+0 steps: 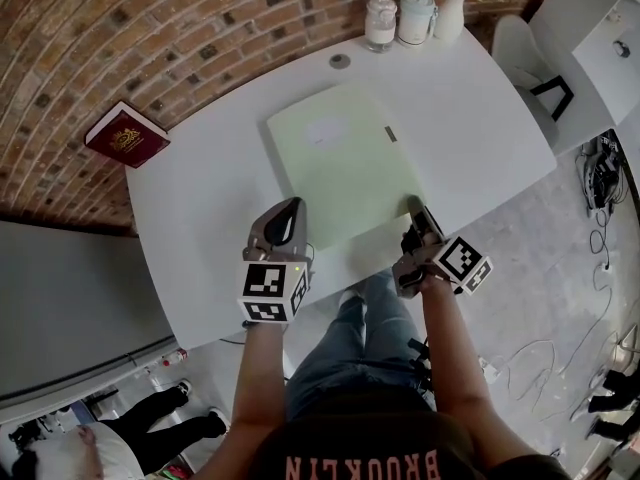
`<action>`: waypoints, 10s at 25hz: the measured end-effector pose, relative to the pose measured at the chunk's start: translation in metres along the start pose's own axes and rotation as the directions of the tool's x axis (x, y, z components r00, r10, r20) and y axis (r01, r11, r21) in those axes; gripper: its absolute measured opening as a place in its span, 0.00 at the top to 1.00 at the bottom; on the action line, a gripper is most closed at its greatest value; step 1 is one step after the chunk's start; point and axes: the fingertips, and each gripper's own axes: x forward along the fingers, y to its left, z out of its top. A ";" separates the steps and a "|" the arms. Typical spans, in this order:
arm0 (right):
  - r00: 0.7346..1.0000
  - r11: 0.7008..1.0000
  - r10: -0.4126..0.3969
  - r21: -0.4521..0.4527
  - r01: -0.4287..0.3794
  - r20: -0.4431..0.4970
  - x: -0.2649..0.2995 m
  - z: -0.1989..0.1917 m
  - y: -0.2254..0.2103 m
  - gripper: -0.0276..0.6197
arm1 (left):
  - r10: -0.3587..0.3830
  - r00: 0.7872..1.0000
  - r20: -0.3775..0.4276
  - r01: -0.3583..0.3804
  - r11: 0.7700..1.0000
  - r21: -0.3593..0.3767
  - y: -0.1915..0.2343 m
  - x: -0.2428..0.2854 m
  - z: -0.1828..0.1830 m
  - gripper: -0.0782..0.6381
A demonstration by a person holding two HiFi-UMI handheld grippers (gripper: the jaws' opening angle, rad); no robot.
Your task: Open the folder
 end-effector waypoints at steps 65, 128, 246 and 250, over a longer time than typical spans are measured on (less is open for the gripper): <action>0.987 0.732 0.088 -0.664 -0.154 -0.132 -0.020 -0.082 0.205 0.95 | 0.395 0.905 0.160 -0.377 0.917 -0.129 0.090 -0.224 0.017 0.90; 0.617 0.794 0.118 -0.300 -0.529 -0.778 0.041 -0.345 0.235 0.65 | 0.488 0.868 0.096 -0.459 0.860 -0.222 0.206 -0.297 -0.038 0.90; 0.807 0.280 0.311 -0.763 -0.583 -0.502 -0.001 0.030 0.226 0.96 | 0.529 0.808 0.257 -0.495 0.848 -0.188 -0.019 -0.092 0.100 0.90; 0.834 0.306 0.330 -0.786 -0.537 -0.441 -0.011 0.056 0.225 0.96 | 0.509 0.814 0.279 -0.480 0.861 -0.170 -0.024 -0.091 0.110 0.90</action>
